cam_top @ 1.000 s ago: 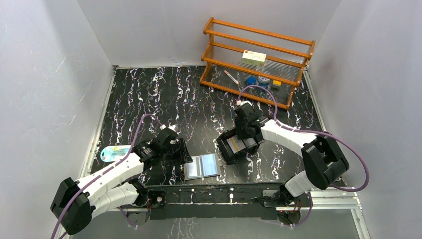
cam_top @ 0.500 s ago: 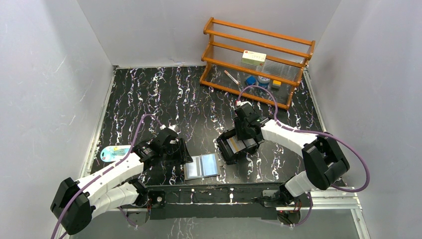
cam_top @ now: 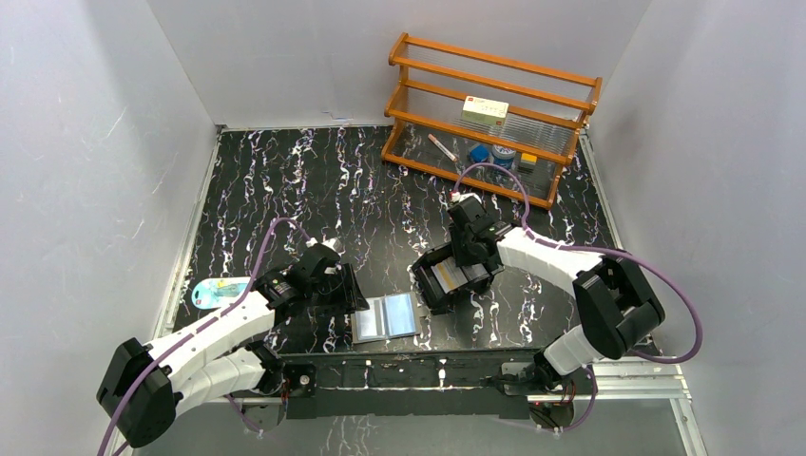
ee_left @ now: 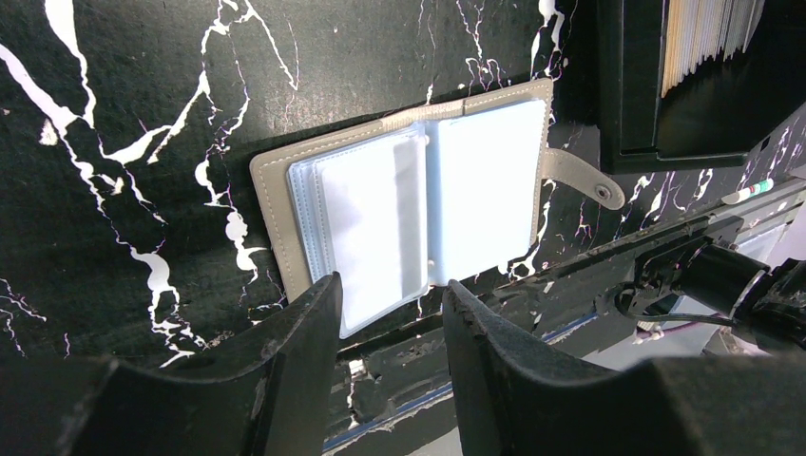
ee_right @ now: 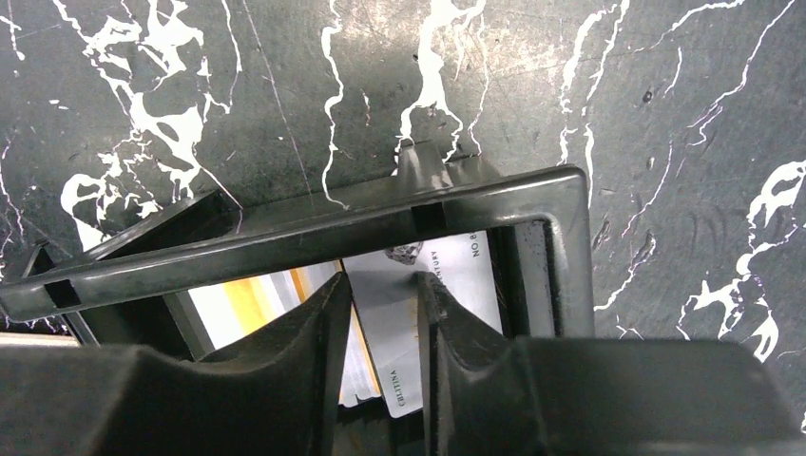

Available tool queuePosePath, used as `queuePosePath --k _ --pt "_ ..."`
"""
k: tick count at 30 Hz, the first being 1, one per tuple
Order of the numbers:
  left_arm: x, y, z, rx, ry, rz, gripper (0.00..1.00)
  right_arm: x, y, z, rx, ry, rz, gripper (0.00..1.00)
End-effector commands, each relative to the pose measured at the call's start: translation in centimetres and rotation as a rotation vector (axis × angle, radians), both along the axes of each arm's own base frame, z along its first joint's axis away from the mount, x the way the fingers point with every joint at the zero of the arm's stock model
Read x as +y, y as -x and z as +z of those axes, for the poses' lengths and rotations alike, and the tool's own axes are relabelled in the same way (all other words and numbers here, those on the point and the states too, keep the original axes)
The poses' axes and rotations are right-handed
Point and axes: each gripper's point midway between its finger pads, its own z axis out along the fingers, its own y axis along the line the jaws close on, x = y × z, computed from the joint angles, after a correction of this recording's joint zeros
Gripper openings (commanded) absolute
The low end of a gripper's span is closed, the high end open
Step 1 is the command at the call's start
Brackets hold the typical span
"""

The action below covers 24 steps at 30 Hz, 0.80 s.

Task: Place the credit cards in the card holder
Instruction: Pick up the credit card from the storage box.

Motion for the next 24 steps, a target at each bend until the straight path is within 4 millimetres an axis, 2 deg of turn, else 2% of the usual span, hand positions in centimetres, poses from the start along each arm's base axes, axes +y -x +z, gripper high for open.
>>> queuePosePath --k 1,7,16,24 --pt "0.0 0.3 -0.1 0.011 0.011 -0.005 0.41 0.9 0.1 1.4 -0.015 -0.055 0.008 0.36" --pt "-0.1 0.4 -0.3 0.017 0.012 -0.006 0.41 0.7 0.2 2.5 -0.035 -0.065 0.003 0.26" --pt "0.0 0.4 -0.3 0.017 0.012 -0.006 0.41 0.4 -0.2 3.5 -0.056 -0.049 -0.002 0.24" --pt "0.5 0.6 -1.3 0.033 -0.019 0.000 0.41 -1.5 -0.4 5.0 -0.075 0.039 -0.048 0.02"
